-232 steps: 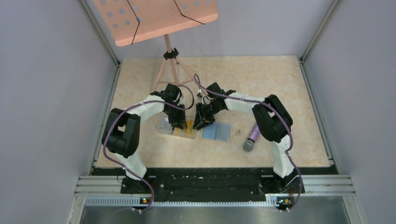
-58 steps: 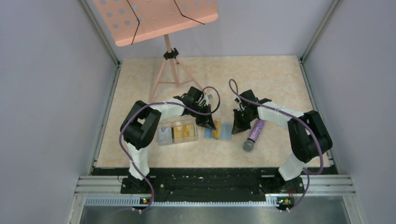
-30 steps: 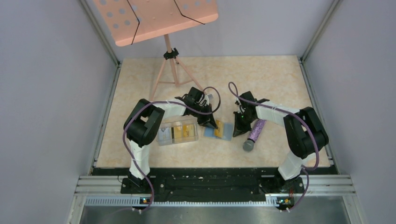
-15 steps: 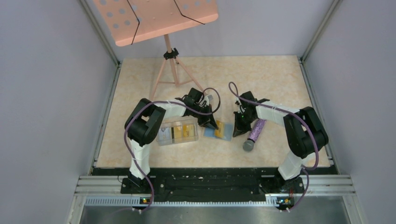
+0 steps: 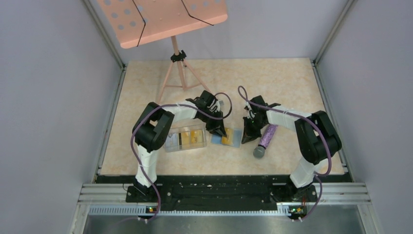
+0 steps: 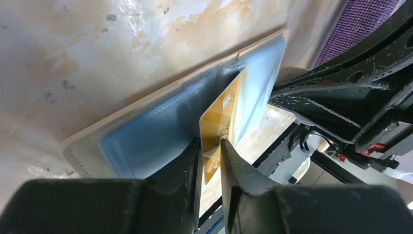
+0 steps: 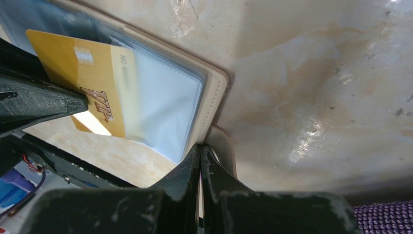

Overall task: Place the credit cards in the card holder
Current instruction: Insert the credit card into the card holder.

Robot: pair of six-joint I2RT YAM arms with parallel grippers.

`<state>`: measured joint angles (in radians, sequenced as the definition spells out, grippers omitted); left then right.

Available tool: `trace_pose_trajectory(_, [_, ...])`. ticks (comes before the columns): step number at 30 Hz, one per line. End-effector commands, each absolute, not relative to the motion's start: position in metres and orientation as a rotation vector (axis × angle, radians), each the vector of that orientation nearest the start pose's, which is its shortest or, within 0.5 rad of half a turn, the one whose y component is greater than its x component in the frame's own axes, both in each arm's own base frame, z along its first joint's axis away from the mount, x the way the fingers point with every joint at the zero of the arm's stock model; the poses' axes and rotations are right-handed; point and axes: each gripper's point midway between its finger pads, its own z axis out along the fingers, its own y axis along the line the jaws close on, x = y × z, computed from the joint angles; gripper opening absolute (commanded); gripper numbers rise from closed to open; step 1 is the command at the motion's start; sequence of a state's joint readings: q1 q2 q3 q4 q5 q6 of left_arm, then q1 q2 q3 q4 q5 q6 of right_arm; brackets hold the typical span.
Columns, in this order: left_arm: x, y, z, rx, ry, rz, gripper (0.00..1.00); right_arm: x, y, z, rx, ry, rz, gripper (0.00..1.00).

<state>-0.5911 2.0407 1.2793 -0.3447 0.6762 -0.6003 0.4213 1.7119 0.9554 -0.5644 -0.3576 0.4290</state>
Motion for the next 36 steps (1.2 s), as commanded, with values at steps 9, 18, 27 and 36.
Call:
trace_pose_trajectory(9, [0.281, -0.319, 0.038, 0.424, 2.947, -0.793, 0.39, 0.246, 0.199, 0.016, -0.08, 2.969, 0.678, 0.0])
trace_pose_trajectory(18, [0.284, -0.313, 0.035, 0.434, 2.962, -0.695, 0.48, 0.247, 0.199, 0.016, -0.081, 2.969, 0.681, 0.0])
trace_pose_trajectory(27, [0.276, -0.34, 0.034, 0.464, 2.963, -0.873, 0.35, 0.246, 0.2, 0.016, -0.084, 2.971, 0.69, 0.0])
trace_pose_trajectory(36, [0.268, -0.368, 0.046, 0.531, 2.935, -0.964, 0.28, 0.246, 0.201, 0.016, -0.09, 2.972, 0.704, 0.0])
